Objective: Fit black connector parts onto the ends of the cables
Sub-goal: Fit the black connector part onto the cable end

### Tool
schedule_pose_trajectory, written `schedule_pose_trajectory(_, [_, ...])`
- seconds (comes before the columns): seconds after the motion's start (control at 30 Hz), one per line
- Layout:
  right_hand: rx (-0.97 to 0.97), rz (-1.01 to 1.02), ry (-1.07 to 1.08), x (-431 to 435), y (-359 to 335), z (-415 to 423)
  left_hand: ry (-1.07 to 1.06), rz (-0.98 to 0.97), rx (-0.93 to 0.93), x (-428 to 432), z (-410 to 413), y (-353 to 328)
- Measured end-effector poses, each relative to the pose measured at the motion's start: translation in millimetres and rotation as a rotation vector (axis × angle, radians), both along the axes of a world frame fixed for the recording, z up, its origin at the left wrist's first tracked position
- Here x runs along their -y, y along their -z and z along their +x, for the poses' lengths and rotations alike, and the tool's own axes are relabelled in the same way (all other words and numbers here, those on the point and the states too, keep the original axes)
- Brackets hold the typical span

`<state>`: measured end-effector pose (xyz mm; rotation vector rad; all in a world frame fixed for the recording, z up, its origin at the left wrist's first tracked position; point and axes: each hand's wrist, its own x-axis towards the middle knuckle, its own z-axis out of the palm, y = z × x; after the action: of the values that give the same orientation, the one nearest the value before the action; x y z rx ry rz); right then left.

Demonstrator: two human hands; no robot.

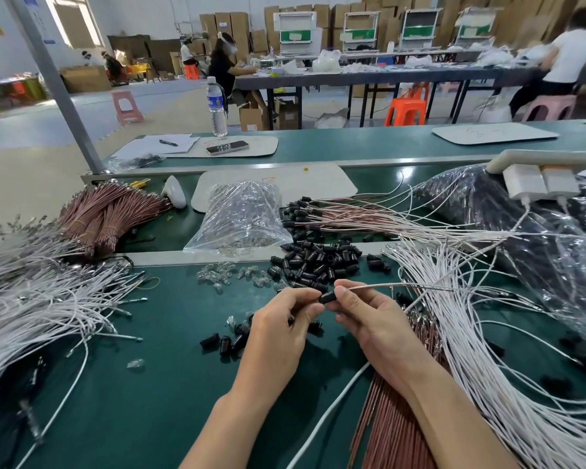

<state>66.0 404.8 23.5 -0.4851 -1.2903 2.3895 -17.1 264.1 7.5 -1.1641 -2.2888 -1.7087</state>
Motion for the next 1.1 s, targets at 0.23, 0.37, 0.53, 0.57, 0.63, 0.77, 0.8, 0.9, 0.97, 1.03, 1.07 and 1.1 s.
schedule_pose_trajectory(0.23, [0.020, 0.115, -0.012, 0.7, -1.3, 1.8, -0.019, 0.018, 0.041, 1.2, -1.1, 2.9])
schedule_pose_trajectory(0.37, [0.016, 0.129, 0.026, 1.1, -2.9, 1.8, -0.032, 0.037, -0.024, -0.5, -0.4, 1.8])
schedule_pose_trajectory(0.53, [0.026, 0.192, -0.010, 3.5, -4.8, 3.0, 0.018, -0.014, -0.052, -0.8, 4.7, -1.1])
schedule_pose_trajectory(0.57, [0.031, 0.219, -0.031, 5.3, -5.3, 3.5, 0.029, -0.025, -0.050, -0.7, 4.8, -2.3])
schedule_pose_trajectory(0.63, [0.038, 0.249, -0.042, 7.7, -6.7, 3.9, 0.038, -0.019, -0.044, -0.6, 4.7, -3.9])
schedule_pose_trajectory(0.77, [0.057, 0.252, 0.006, 9.2, -10.2, 4.0, 0.003, -0.029, -0.042, -1.0, 4.9, -3.0])
schedule_pose_trajectory(0.8, [0.061, 0.253, 0.018, 10.2, -10.7, 3.7, -0.006, -0.035, -0.037, -1.2, 5.3, -2.7])
schedule_pose_trajectory(0.9, [0.074, 0.273, 0.045, 12.7, -10.1, 2.0, -0.024, -0.043, -0.004, -2.1, 6.3, -2.8])
schedule_pose_trajectory(0.97, [0.082, 0.269, 0.054, 13.5, -8.7, 0.2, -0.036, -0.050, -0.010, -2.5, 6.6, -2.5])
schedule_pose_trajectory(1.03, [0.086, 0.255, 0.072, 14.1, -8.0, -1.3, -0.049, -0.059, -0.018, -3.1, 6.2, -1.7])
schedule_pose_trajectory(1.07, [0.086, 0.247, 0.084, 14.3, -7.6, -2.0, -0.051, -0.064, -0.018, -3.5, 5.7, -1.1])
schedule_pose_trajectory(1.1, [0.082, 0.236, 0.092, 14.4, -7.2, -2.4, -0.050, -0.066, -0.018, -3.7, 5.1, -0.3])
